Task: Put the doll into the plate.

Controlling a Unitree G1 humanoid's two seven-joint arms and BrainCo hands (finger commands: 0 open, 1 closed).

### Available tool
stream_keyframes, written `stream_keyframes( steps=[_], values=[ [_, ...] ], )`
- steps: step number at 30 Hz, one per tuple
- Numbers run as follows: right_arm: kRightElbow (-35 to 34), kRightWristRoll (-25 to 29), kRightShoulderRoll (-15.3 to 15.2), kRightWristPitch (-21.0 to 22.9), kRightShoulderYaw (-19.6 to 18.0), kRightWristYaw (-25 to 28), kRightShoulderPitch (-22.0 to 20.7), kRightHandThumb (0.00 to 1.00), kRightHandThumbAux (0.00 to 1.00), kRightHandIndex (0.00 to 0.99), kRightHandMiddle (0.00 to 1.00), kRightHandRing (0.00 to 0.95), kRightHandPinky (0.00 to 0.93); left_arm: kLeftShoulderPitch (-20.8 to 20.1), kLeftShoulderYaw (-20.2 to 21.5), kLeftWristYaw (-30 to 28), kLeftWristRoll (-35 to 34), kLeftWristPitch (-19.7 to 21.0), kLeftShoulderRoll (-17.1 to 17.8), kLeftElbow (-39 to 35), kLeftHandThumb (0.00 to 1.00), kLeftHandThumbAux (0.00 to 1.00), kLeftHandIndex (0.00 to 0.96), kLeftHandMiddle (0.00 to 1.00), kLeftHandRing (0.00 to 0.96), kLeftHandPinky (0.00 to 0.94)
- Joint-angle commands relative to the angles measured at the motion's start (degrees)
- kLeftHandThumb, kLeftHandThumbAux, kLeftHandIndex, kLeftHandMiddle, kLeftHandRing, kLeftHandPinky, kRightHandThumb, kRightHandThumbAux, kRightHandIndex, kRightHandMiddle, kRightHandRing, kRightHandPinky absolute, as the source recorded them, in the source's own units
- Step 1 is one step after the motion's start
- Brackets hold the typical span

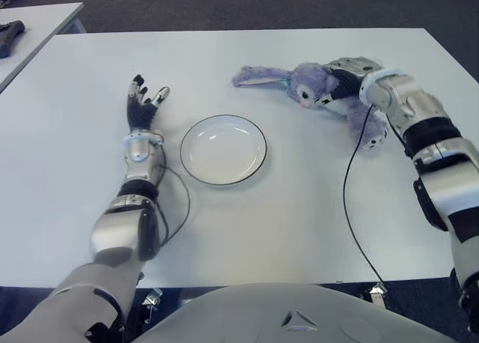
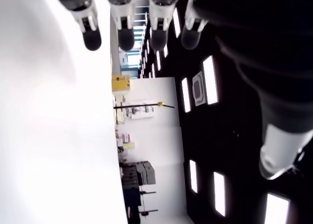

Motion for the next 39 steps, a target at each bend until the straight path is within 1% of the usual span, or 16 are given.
stream_keyframes(
  steps=[1,5,7,9,10,11,12,15,18,22,25,28,33,34,36,39],
  values=[
    [7.1,-8.0,1.9,0.2,10.0,5.9,1.2,0.116,0.448,0.120,0.437,0.523,0.641,13.8,-1.7,4.1,2.7,2.4,0.1,4.9,0.000,0.636,0.000,0.000,0.000,0.009],
    [10.4,-8.4,4.8,1.9,12.1,5.6,1.2,0.104,0.469,0.151,0.468,0.550,0.661,14.2,-2.0,4.7,2.4,1.5,0.4,3.8,0.000,0.626,0.000,0.000,0.000,0.015],
    [11.6,-7.8,6.0,2.9,12.5,5.6,1.4,0.117,0.491,0.257,0.514,0.577,0.666,14.6,-2.1,4.7,2.2,0.9,0.6,3.2,0.000,0.621,0.000,0.000,0.000,0.016],
    [12.0,-6.9,6.8,3.5,12.6,5.9,1.9,0.126,0.497,0.305,0.544,0.594,0.681,15.1,-2.1,4.8,2.0,0.2,0.7,2.4,0.000,0.618,0.000,0.000,0.000,0.017],
    [12.0,-6.6,7.0,3.6,12.6,6.1,2.1,0.147,0.498,0.411,0.607,0.646,0.731,15.3,-2.2,4.9,1.9,-0.1,0.7,2.1,0.000,0.614,0.000,0.000,0.002,0.018],
    [11.5,-6.1,7.1,3.4,12.7,6.4,2.5,0.151,0.498,0.429,0.618,0.655,0.740,15.5,-2.1,5.0,1.8,-0.3,0.7,1.8,0.000,0.613,0.000,0.000,0.002,0.018],
    [11.1,-5.8,7.2,3.4,12.7,6.7,2.9,0.168,0.495,0.510,0.658,0.692,0.762,15.7,-2.1,5.0,1.8,-0.5,0.8,1.5,0.000,0.608,0.000,0.000,0.004,0.019],
    [9.8,-5.1,7.3,3.4,13.1,7.4,3.8,0.183,0.492,0.550,0.685,0.713,0.769,16.1,-2.0,5.0,1.6,-0.6,0.8,0.8,0.000,0.602,0.000,0.000,0.005,0.019],
    [6.0,-4.5,6.7,3.3,13.5,8.2,7.2,0.205,0.481,0.603,0.722,0.736,0.788,16.7,-1.8,4.8,1.3,-1.0,0.9,0.0,0.000,0.594,0.000,0.000,0.008,0.021],
    [0.0,-4.5,5.0,1.5,14.7,5.6,13.6,0.262,0.477,0.655,0.767,0.764,0.802,17.6,-1.5,5.2,1.2,-2.1,0.9,-1.3,0.000,0.584,0.000,0.000,0.011,0.021],
    [-2.6,-4.1,3.6,-0.6,14.9,2.6,16.6,0.292,0.495,0.665,0.776,0.771,0.808,18.3,-1.6,5.9,1.5,-2.8,1.0,-2.3,0.000,0.581,0.000,0.000,0.013,0.024],
    [-4.5,-3.1,2.4,-2.4,14.4,0.9,18.1,0.429,0.616,0.649,0.773,0.775,0.807,18.8,-1.4,6.4,1.6,-3.5,1.1,-3.1,0.000,0.570,0.000,0.003,0.016,0.030],
    [-15.3,1.5,-1.2,-1.4,11.4,3.9,21.3,0.495,0.671,0.626,0.766,0.780,0.813,19.4,-1.0,6.7,1.2,-4.5,1.2,-4.0,0.000,0.562,0.000,0.007,0.020,0.034],
    [-17.1,2.3,-1.7,-1.1,10.9,4.2,21.8,0.653,0.701,0.485,0.756,0.776,0.805,19.5,-0.9,6.8,1.2,-4.7,1.2,-4.1,0.000,0.559,0.000,0.010,0.022,0.035],
    [-19.1,3.8,-2.1,-1.0,9.7,4.0,22.2,0.700,0.711,0.443,0.750,0.774,0.797,19.7,-0.9,6.9,1.2,-5.1,1.2,-4.3,0.000,0.557,0.000,0.015,0.025,0.036],
    [-19.3,6.0,-1.6,-1.7,8.1,2.9,21.6,0.707,0.713,0.437,0.743,0.769,0.783,19.8,-0.8,7.0,1.2,-5.6,1.2,-4.4,0.000,0.555,0.000,0.020,0.029,0.037]
  ],
)
